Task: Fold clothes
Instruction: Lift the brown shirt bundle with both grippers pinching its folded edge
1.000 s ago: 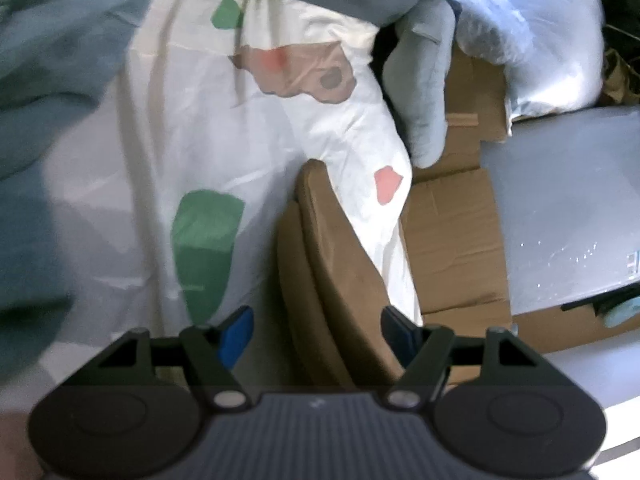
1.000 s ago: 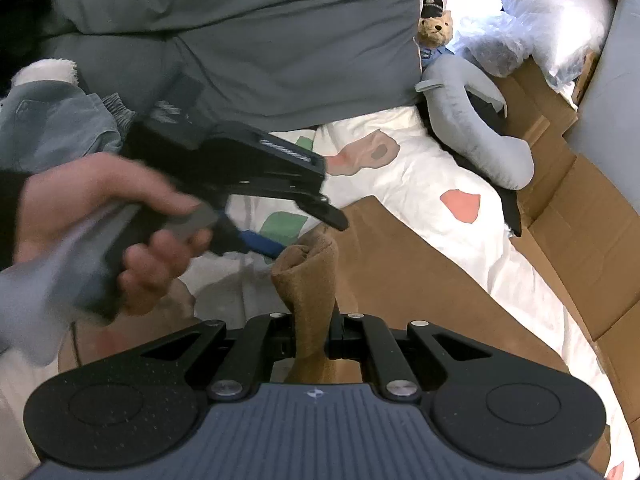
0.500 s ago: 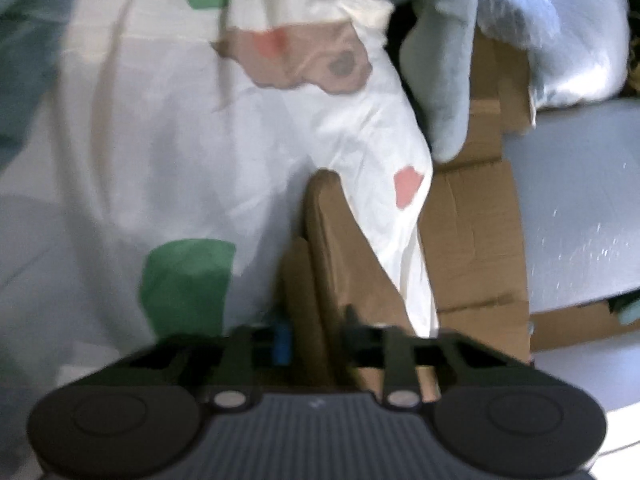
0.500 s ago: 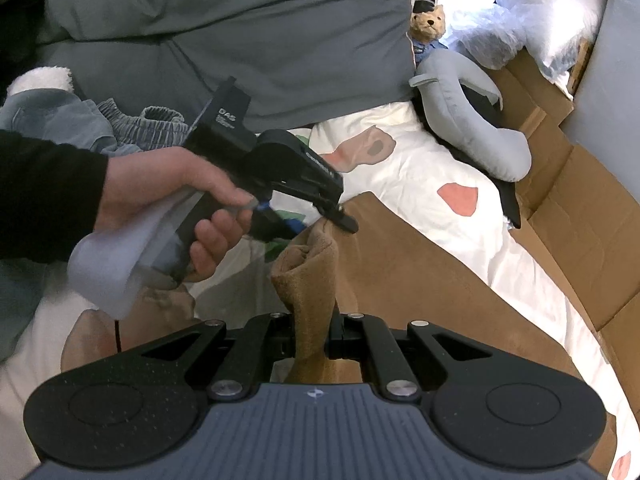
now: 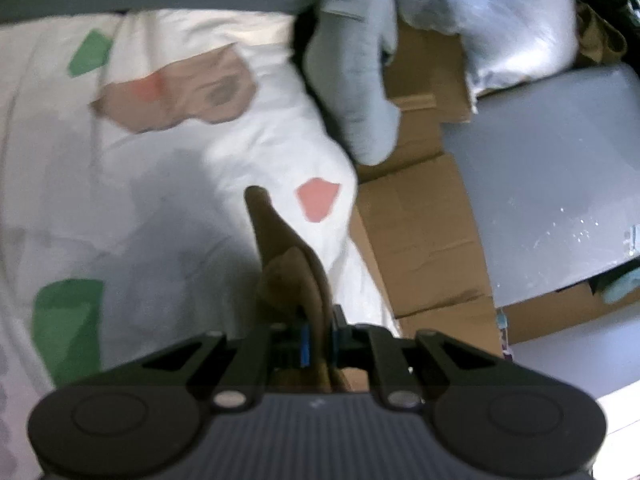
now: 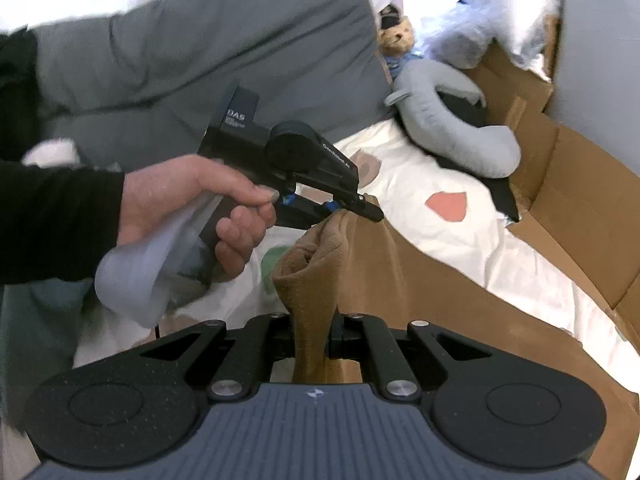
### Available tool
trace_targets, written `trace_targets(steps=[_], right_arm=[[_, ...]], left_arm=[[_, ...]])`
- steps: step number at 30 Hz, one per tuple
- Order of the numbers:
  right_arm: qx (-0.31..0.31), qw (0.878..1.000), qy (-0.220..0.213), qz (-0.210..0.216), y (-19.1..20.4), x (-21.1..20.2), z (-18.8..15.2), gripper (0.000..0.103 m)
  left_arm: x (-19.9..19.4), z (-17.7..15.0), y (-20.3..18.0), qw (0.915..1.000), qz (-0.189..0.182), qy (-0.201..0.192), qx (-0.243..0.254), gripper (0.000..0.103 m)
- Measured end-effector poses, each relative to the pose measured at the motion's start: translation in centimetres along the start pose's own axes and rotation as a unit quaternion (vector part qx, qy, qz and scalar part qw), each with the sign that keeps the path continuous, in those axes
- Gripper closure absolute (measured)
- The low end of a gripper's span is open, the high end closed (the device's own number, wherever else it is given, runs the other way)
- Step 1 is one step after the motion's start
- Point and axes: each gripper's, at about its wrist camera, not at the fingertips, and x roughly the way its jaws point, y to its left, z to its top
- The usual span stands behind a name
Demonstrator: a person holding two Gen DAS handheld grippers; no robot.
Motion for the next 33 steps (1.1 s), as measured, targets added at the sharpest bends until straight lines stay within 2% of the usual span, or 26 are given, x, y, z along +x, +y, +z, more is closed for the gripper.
trace_targets(steps=[8,17,21,33], right_arm=[[0.063,0.997,-0.043,0.012,-4.6,-4.0,-0.5,0.098],[0.112,0.991,-0.064,0.023,-8.4,-7.4,-2.7,0.098],[0.143,0.987,-0.074,0.019,-10.5,-8.9,-3.5,0.098],[0.235,0.968,-0.094,-0.007,-15.3,-12.8,-8.4,0.098]], left_arm=[[0.9,-0.6,-6.4,0.9991,-0.004,0.002,0.042,0.093],[3.5,-2.8,-11.8,0.9972,-0.011,0.019,0.072,0.093],[4.7,-3.6,-13.7,0.9969,-0.009,0.023,0.075,0.093],[9.3,-8.2,-19.9,0.9879,0.000,0.066,0.141,0.093]])
